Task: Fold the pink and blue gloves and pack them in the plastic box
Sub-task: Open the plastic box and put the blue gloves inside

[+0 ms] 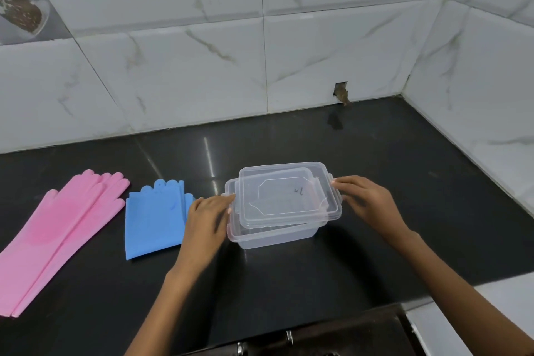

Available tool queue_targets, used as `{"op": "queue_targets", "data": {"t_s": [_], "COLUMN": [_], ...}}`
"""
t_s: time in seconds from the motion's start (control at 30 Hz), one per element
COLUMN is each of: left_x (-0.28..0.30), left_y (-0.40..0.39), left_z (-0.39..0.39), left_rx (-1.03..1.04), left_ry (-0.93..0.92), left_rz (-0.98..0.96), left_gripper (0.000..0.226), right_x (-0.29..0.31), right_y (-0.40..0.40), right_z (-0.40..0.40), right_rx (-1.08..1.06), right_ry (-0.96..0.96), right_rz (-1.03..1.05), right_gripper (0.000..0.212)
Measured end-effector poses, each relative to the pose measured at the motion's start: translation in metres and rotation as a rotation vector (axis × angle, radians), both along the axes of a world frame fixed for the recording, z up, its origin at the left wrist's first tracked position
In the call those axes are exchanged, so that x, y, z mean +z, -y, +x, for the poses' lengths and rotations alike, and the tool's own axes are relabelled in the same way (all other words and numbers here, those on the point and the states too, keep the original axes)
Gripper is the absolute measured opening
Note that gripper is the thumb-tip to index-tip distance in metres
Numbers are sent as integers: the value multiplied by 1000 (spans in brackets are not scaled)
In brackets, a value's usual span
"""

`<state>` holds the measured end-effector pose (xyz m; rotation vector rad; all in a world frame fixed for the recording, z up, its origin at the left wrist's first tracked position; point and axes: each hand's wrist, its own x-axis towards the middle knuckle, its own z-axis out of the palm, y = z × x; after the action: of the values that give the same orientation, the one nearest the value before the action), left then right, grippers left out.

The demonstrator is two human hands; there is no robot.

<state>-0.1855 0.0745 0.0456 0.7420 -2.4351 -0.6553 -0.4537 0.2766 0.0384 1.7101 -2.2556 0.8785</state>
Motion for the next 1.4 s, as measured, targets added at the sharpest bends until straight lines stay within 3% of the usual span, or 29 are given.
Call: {"op": "queue_targets", "data": {"t_s": [0.13, 0.37, 0.53, 0.77, 0.9, 1.1, 1.4], "left_x": [-8, -5, 4, 13, 3, -19, -36], "left_y": [-7, -8, 7, 61, 93, 119, 132], "left_z": [-7, -11, -25, -50, -65, -83, -96], "left_rx": [16, 69, 188, 287, 339, 362, 345], "left_ry": [-22, -273, -378, -435, -368, -168, -30], "left_rz": [10, 358, 334, 295, 356, 445, 638], "left_gripper": [46, 50, 33, 29, 33, 40, 26], "right_x": [-7, -7, 6, 28, 21, -2, -19], "right_y": [2, 0, 20, 92, 142, 199, 214], "right_z": [-2, -8, -8, -9, -22, -40, -44], "right_rx": [18, 23, -16, -68, -224, -418, -244], "right_ry": [-16, 39, 121, 337, 526, 611, 711], "right_rz": [-27, -187, -333, -476, -322, 69, 395], "right_gripper": [31, 30, 24, 22, 18, 11, 39]}}
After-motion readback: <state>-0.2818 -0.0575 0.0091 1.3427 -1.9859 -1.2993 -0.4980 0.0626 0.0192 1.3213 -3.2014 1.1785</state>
